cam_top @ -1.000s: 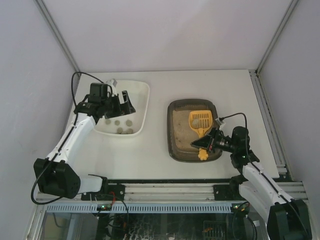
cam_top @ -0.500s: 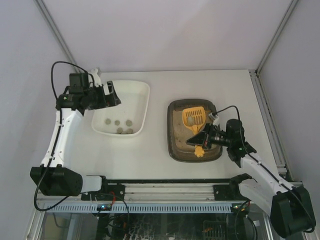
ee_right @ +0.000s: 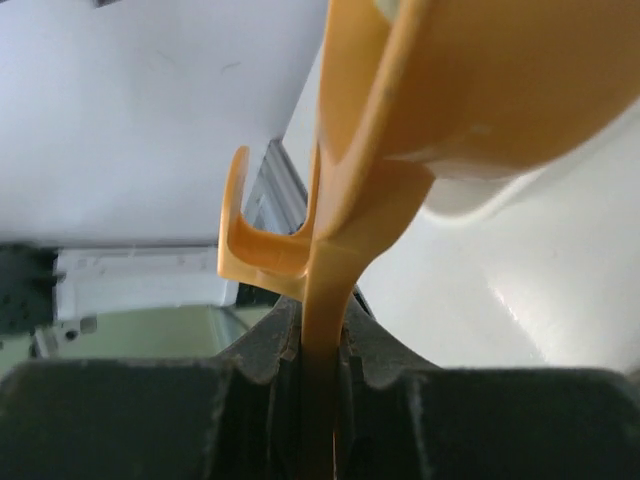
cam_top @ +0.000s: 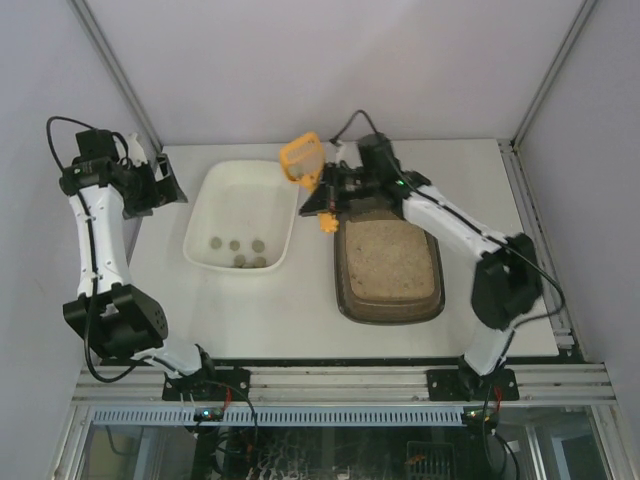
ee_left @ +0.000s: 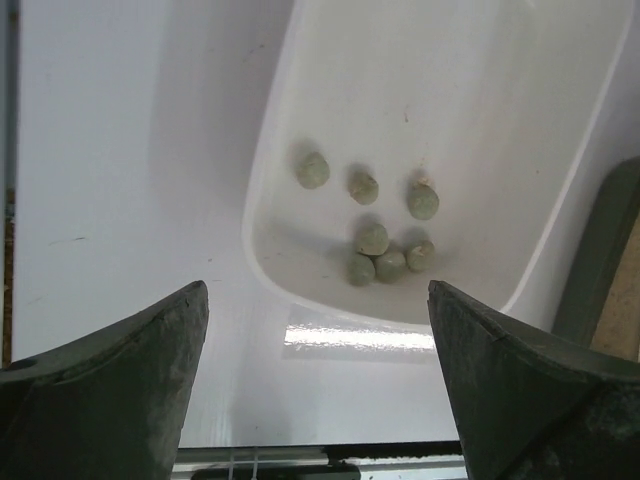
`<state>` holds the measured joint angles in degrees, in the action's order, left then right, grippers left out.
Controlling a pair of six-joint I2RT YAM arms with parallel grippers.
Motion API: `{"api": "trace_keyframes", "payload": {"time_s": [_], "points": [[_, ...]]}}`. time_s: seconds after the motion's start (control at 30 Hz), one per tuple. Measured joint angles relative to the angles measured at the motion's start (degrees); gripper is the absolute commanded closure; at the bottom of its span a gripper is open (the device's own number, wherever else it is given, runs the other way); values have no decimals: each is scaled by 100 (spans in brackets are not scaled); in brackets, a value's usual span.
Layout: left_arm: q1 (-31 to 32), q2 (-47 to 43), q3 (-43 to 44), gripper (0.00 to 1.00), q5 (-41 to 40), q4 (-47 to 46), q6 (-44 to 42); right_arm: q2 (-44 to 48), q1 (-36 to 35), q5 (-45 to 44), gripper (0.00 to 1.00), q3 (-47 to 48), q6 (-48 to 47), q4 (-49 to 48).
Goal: Clean the litter box
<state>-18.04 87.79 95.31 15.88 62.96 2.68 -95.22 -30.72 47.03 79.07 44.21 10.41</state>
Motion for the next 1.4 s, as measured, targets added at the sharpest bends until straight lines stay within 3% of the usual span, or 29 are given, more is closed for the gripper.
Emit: {"api": "trace_keyframes", "payload": {"time_s": [0.13, 0.2, 0.3, 0.33, 0.53, 0.77, 0.87, 1.1, 1.2, 1.3, 1.4], "points": [[-328, -2, 140, 6, -105, 59, -42, -1733, -614, -894, 100, 2597, -911, 1749], [-483, -4, 61, 5, -203, 42, -35, -2933, -1012, -1875, 100, 4680, -1458, 3106], [-619, -116, -321, 5, -459, -107, -26, -4183, -1552, -3355, 100, 6714, -2068, 4358], [-625, -173, -472, 4, -573, -136, -22, -4352, -1696, -3746, 100, 6894, -2223, 4612], [-621, -632, -968, 5, -1145, -352, 35, -4260, -2424, -5639, 100, 5578, -3377, 5233], [-621, -986, -1156, 5, -1241, -586, 125, -4144, -2597, -6590, 100, 5399, -4129, 5187], [-621, -994, -1248, 5, -1202, -645, 146, -3766, -2566, -6666, 100, 4870, -4164, 4887], [-621, -994, -1360, 5, -901, -699, 256, -1355, -2223, -5910, 100, 2820, -3541, 3558], [-619, -997, -1360, 5, -704, -719, 280, 343, -1543, -5025, 100, 1362, -2804, 2680], [-577, -1001, -1368, 5, -529, -723, 302, 1954, -387, -4179, 100, -269, -2070, 2041], [-457, -1005, -1379, 4, -404, -721, 396, 2656, 275, -3807, 100, -1432, -1661, 1952]]}}
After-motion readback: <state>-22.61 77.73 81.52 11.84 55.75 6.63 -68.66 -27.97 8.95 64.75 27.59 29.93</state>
